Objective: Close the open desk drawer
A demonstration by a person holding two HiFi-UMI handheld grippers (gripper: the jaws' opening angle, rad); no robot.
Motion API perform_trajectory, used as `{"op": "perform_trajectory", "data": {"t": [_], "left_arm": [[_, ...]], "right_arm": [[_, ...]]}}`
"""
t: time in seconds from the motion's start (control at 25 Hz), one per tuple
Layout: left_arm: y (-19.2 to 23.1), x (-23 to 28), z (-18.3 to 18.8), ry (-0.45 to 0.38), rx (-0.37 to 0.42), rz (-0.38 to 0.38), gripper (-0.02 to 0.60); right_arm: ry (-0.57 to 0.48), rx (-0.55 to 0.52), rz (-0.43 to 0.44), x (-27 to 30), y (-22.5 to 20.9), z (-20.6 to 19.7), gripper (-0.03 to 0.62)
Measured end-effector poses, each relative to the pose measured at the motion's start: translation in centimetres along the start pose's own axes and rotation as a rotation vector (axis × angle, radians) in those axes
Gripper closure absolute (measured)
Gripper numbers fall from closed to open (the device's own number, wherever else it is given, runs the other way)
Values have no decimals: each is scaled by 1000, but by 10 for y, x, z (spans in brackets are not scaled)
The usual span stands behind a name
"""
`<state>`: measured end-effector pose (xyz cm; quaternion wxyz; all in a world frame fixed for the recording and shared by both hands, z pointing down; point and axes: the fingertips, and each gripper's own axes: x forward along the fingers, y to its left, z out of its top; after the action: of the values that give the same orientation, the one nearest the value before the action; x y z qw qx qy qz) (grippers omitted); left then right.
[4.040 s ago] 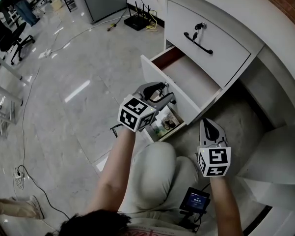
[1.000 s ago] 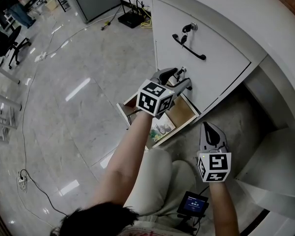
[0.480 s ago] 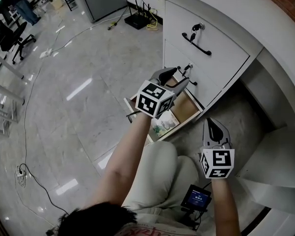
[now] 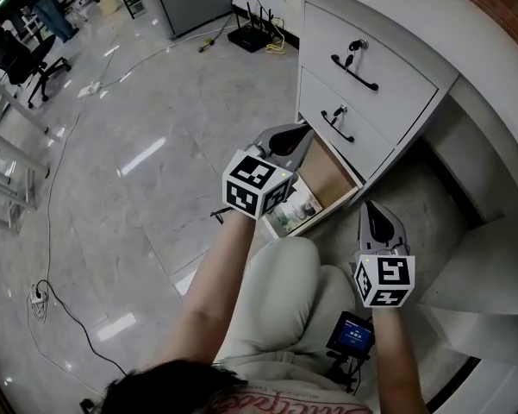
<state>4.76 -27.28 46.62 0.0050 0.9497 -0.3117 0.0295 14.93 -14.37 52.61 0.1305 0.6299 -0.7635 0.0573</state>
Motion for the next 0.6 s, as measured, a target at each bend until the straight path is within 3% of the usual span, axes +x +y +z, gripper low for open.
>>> {"op": "perform_trajectory", "data": {"t": [0.6], "left_arm": [[-22, -86, 37, -163, 17, 5, 575]], "right_arm": [[-47, -7, 24, 0, 23, 22, 583]]}}
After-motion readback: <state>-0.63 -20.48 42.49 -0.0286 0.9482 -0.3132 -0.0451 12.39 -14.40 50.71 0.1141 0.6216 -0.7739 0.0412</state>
